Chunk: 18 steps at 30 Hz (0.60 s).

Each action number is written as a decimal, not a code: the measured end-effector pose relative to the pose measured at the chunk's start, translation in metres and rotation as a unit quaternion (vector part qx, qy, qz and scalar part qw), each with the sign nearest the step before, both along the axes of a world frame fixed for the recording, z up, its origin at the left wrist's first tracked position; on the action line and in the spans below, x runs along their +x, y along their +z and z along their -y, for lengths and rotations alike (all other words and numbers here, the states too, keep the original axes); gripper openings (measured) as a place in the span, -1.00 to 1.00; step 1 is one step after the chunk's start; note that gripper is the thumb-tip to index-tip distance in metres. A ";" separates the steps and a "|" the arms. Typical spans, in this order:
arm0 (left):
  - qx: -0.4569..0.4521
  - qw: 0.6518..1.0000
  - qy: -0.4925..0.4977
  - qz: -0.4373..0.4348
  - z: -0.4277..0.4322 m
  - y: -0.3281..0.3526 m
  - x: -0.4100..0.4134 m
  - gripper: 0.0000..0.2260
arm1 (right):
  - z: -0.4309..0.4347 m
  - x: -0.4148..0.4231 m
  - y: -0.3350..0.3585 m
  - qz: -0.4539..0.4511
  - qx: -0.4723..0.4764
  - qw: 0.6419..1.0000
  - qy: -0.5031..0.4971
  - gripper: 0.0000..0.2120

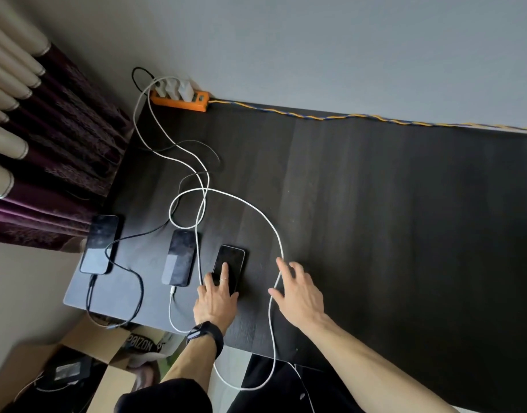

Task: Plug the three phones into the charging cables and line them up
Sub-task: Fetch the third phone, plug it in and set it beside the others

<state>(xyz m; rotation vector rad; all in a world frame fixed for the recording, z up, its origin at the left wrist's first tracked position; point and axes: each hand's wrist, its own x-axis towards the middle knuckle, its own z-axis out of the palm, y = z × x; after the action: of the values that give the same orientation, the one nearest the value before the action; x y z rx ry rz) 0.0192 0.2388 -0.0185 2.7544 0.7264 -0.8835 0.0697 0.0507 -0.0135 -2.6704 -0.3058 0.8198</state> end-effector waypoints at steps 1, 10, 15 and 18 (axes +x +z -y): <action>0.000 1.000 0.005 0.002 0.000 0.000 -0.001 -0.31 | 0.000 -0.003 -0.002 -0.002 0.000 1.000 0.030 -0.34; -0.004 1.000 0.010 0.013 -0.005 -0.001 0.006 -0.29 | 0.010 -0.009 -0.008 -0.007 -0.031 0.998 0.062 -0.34; -0.013 0.999 0.028 0.028 -0.006 -0.004 0.005 -0.27 | 0.016 -0.012 -0.012 0.006 -0.015 0.995 0.096 -0.31; -0.017 0.999 0.025 0.038 -0.010 -0.005 0.015 -0.27 | 0.022 -0.015 -0.016 -0.006 -0.020 0.988 0.153 -0.21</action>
<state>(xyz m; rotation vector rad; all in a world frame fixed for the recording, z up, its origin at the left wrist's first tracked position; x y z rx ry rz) 0.0343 0.2493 -0.0238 2.7114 0.7577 -0.7701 0.0551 0.0289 -0.0291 -2.6926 -0.7173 0.9374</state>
